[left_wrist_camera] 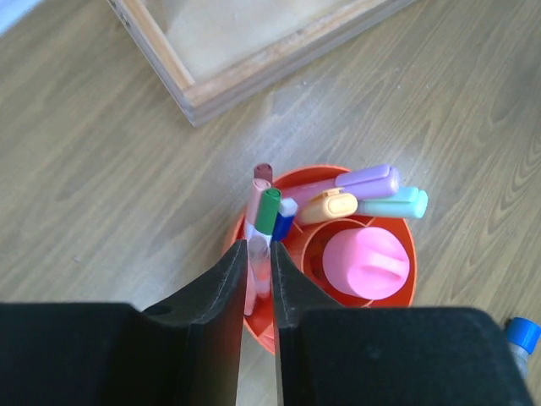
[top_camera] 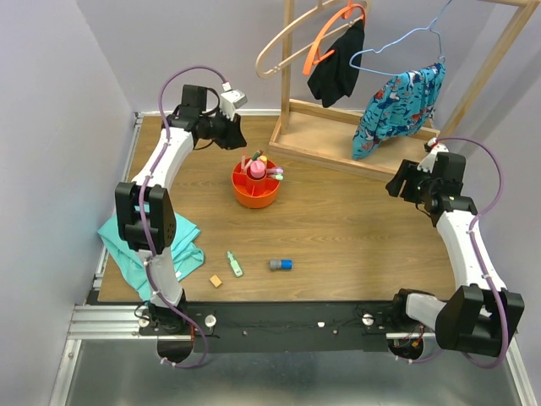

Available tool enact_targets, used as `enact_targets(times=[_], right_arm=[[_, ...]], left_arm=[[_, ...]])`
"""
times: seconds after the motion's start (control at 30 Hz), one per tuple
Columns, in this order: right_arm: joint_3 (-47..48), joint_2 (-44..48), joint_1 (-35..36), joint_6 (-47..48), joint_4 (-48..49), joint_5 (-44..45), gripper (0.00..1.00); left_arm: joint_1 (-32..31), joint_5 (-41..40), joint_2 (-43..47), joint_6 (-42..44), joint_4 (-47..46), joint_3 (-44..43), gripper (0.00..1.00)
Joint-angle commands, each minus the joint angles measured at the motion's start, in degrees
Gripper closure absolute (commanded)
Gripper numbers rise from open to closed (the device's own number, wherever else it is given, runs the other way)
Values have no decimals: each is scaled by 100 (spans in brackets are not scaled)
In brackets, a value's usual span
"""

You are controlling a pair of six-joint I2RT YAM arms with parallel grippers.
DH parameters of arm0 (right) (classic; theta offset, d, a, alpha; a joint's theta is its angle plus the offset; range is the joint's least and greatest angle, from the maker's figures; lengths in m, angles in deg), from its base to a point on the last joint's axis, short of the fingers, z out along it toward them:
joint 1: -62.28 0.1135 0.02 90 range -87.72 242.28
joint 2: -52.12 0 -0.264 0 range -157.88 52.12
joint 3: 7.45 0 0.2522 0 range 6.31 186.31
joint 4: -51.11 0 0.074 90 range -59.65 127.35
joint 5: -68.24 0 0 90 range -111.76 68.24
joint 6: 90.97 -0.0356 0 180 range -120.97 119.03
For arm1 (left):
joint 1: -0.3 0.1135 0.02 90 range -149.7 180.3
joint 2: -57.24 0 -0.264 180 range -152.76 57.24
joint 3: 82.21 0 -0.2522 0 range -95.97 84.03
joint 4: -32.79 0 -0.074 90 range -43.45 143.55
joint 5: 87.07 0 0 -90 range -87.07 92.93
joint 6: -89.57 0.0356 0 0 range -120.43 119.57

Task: Sort the stationery into containers
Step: Place the pen at the center of the board.

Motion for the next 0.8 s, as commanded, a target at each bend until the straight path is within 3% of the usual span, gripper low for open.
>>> enact_targets(times=[0.0, 0.03, 0.23, 0.4, 0.47, 0.5, 0.63, 0.77], right_arm=[[124, -20, -43, -9, 77, 14, 30], [116, -12, -43, -27, 86, -3, 30], [63, 41, -43, -115, 191, -144, 30], [-60, 313, -43, -133, 235, -197, 30], [-218, 427, -43, -89, 253, -249, 30], [-288, 480, -43, -80, 261, -293, 30], [-526, 761, -43, -27, 200, -513, 30], [-623, 876, -43, -45, 165, -751, 30]], left_arm=[[21, -255, 303, 51, -85, 415, 67], [29, -282, 373, 68, -67, 468, 61], [29, -282, 1092, 112, -14, 293, 46], [29, -187, 2147, 787, 696, 625, 42], [21, 303, 2771, 1453, 1634, 1257, 40], [-14, 376, 2982, 2319, 1969, 1521, 40], [-76, 667, 3835, 4406, 3855, 2742, 37], [-488, 545, 4091, 5604, 4678, 3420, 36]])
